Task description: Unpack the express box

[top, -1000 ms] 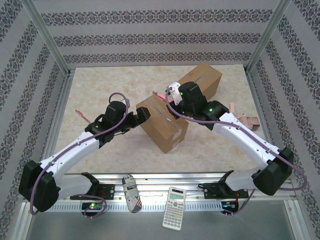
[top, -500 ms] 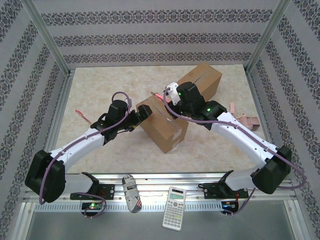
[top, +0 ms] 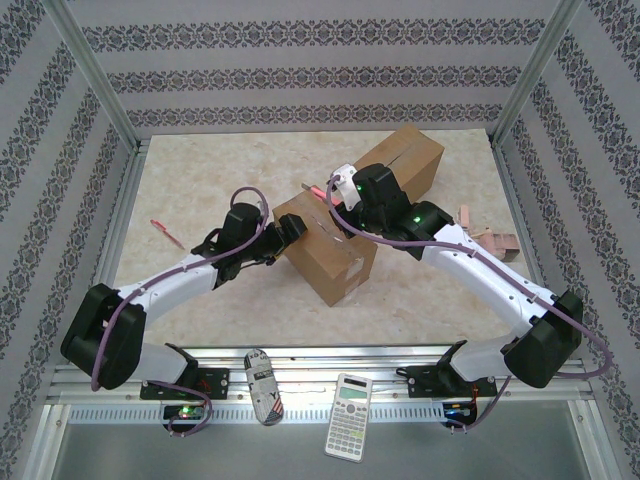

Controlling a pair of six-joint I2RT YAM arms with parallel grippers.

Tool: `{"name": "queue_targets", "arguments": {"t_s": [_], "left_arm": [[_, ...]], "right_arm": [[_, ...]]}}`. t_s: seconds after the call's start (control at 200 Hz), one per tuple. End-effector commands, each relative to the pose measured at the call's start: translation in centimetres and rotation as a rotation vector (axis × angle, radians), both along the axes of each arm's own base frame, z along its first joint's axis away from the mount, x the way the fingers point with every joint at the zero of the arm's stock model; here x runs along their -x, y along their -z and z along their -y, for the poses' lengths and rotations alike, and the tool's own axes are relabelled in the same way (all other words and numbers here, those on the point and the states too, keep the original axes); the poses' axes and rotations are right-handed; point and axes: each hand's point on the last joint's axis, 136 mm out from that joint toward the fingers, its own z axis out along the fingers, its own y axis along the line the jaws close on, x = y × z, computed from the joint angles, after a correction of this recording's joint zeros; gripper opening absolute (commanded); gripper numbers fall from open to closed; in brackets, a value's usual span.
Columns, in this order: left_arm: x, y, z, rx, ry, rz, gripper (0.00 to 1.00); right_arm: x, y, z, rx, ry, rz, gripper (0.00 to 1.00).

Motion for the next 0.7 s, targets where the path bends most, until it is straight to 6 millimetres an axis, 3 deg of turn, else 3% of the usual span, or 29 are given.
{"name": "queue_targets", "arguments": {"t_s": [0.0,0.295,0.695], "left_arm": [[0.4,1.9,-0.5,-0.010,-0.011,-0.038,0.86],[0.8,3.1,-0.4,-0.005,0.007,-0.041,0.83],[1.2,4.2,-1.0,-0.031,-0.014,-0.071,0.81]], "right_arm": [[0.3,-0.2,0.0,0.018,0.008,0.021,0.00],[1.2,0.7,-0.1,0.023,0.034,0.012,0.00],[0.7,1.2,-1.0,0.033,0.049,0.029,0.00]]}}
